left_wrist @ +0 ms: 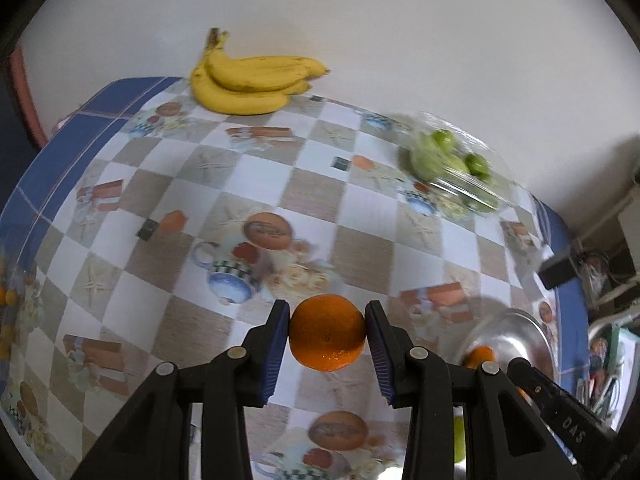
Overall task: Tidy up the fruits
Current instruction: 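Lift the orange and dark plum and carry them over the steel bowl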
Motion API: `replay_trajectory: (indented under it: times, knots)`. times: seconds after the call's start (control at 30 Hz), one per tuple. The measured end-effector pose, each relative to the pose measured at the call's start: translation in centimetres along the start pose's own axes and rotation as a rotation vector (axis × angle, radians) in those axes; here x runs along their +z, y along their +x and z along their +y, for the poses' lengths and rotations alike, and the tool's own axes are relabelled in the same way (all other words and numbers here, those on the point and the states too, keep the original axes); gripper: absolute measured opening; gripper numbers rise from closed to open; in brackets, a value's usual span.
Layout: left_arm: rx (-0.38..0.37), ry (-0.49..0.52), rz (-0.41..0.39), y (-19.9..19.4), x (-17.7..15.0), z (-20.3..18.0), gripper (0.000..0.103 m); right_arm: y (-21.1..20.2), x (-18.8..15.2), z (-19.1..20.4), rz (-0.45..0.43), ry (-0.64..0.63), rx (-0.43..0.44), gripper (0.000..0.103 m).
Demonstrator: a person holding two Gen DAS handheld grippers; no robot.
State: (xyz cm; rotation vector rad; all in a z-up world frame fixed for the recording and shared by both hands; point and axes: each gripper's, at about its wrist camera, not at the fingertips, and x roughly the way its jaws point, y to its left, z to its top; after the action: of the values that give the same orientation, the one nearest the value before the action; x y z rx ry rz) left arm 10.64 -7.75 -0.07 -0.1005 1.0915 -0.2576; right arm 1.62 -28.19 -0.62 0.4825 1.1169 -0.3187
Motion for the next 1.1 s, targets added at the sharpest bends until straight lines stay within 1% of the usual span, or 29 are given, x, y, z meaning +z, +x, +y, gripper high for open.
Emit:
replay_trajectory:
  times: [0.33,0.47,0.53,0.67,0.77,0.9,1.0,1.1]
  knots:
    - [-0.08,0.151,0.031,-0.4,-2.3,-6.6,0.041,-2.2,-0.1,-7.0,-0.041,0.15,-0.04,0.025]
    - [-0.114,0.224,0.046,-0.3,-3.7,-9.4,0.041,-2.9,-0.2,-9.2,-0.055,0.195,-0.042,0.025]
    - [-0.131,0.243,0.059,-0.1,-4.2,-10.4,0.041,-3.0,-0.1,-10.0,-0.06,0.213,-0.043,0.025]
    - [-0.144,0.291,0.073,0.3,-5.3,-12.3,0.041,-3.1,-0.2,-11.2,-0.063,0.231,-0.06,0.025]
    - [-0.148,0.321,0.093,1.0,-6.1,-13.4,0.041,-2.7,-0.3,-11.7,-0.048,0.24,-0.063,0.025]
    - [-0.121,0.359,0.107,2.1,-6.8,-14.1,0.041,-1.5,-0.5,-11.7,-0.006,0.24,-0.067,0.026]
    - [-0.117,0.353,0.128,2.9,-7.0,-14.0,0.041,-0.4,-0.8,-11.7,0.03,0.239,-0.07,0.026]
    - [-0.107,0.345,0.131,3.3,-6.9,-13.8,0.042,0.0,-1.0,-11.5,0.052,0.236,-0.068,0.026]
